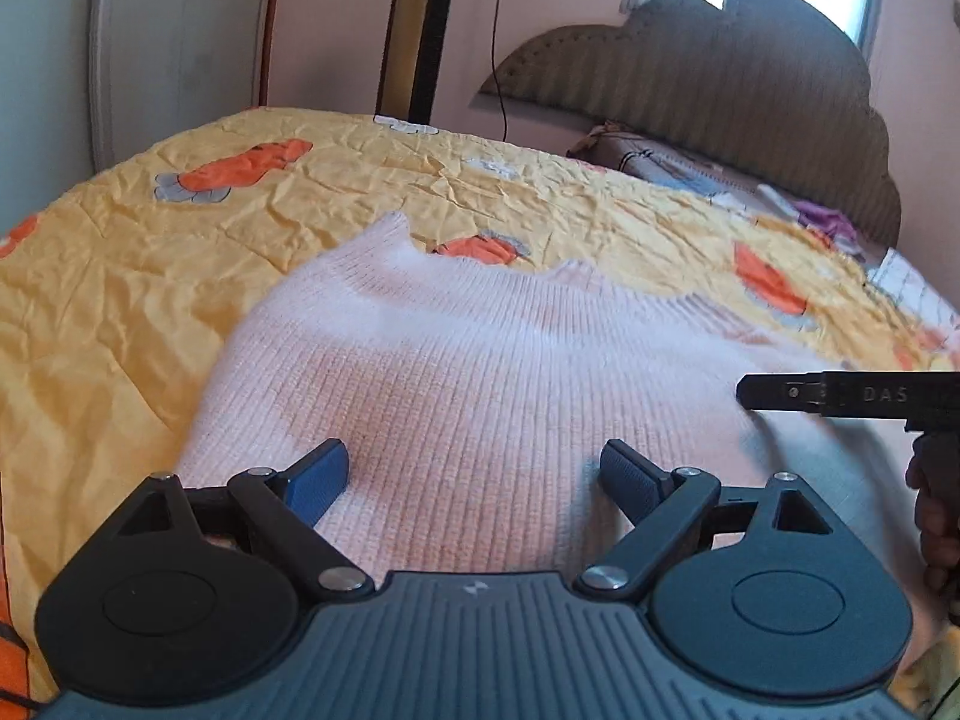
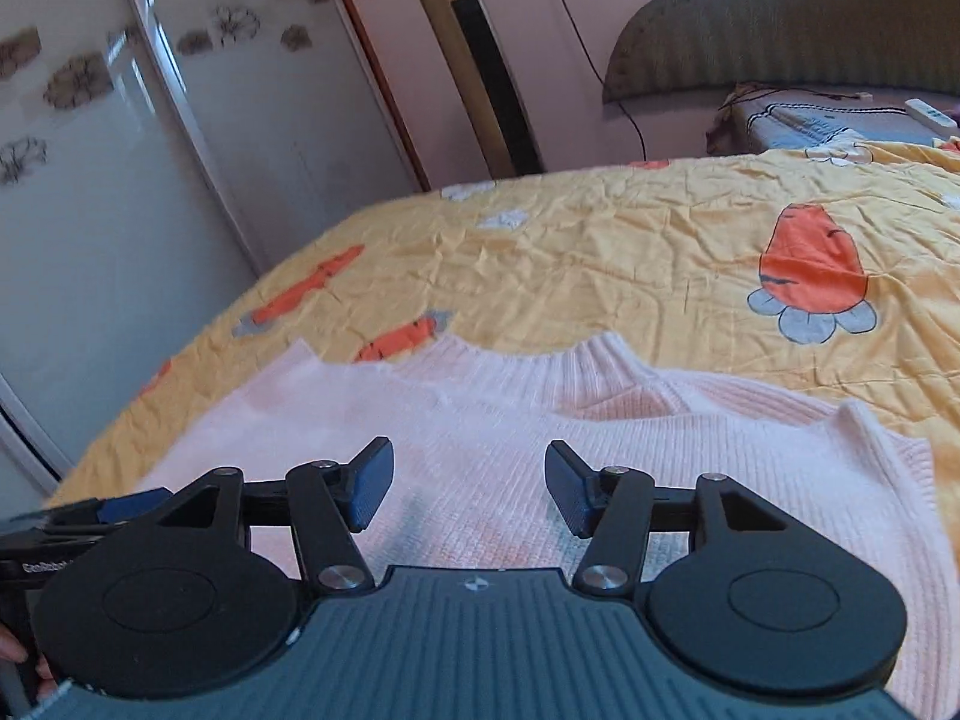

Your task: Fold small clothes

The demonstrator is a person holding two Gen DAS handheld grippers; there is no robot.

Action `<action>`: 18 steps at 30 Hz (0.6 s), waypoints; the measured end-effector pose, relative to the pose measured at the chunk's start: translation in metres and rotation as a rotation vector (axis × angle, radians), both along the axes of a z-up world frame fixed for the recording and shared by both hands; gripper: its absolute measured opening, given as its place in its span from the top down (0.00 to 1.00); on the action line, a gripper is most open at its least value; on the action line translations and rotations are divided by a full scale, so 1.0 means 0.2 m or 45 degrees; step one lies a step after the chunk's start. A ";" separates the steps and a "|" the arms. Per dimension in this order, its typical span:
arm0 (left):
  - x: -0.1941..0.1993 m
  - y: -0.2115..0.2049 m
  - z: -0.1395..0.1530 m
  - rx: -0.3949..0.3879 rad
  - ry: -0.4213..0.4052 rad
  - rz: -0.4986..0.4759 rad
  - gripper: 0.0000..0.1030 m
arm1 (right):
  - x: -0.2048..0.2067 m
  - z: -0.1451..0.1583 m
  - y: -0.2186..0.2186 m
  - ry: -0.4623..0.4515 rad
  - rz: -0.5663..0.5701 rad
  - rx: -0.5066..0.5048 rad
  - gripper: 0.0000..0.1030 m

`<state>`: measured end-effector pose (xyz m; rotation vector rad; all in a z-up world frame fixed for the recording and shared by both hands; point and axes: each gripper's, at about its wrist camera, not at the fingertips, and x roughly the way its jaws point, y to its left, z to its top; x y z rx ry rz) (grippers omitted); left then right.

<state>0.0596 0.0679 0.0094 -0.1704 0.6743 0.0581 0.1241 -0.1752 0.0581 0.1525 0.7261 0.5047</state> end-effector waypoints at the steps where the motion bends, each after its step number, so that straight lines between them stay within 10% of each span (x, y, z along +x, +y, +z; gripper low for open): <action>1: 0.01 -0.02 -0.02 0.036 -0.002 -0.010 0.08 | 0.04 -0.06 0.03 0.039 -0.020 -0.093 0.37; 11: -0.25 0.08 0.12 -0.100 -0.187 0.096 0.04 | 0.01 -0.21 0.01 -0.115 -0.039 -0.057 0.38; 18: -0.60 0.27 0.07 -0.519 -0.117 0.417 0.04 | 0.01 -0.21 -0.02 -0.114 -0.033 0.003 0.33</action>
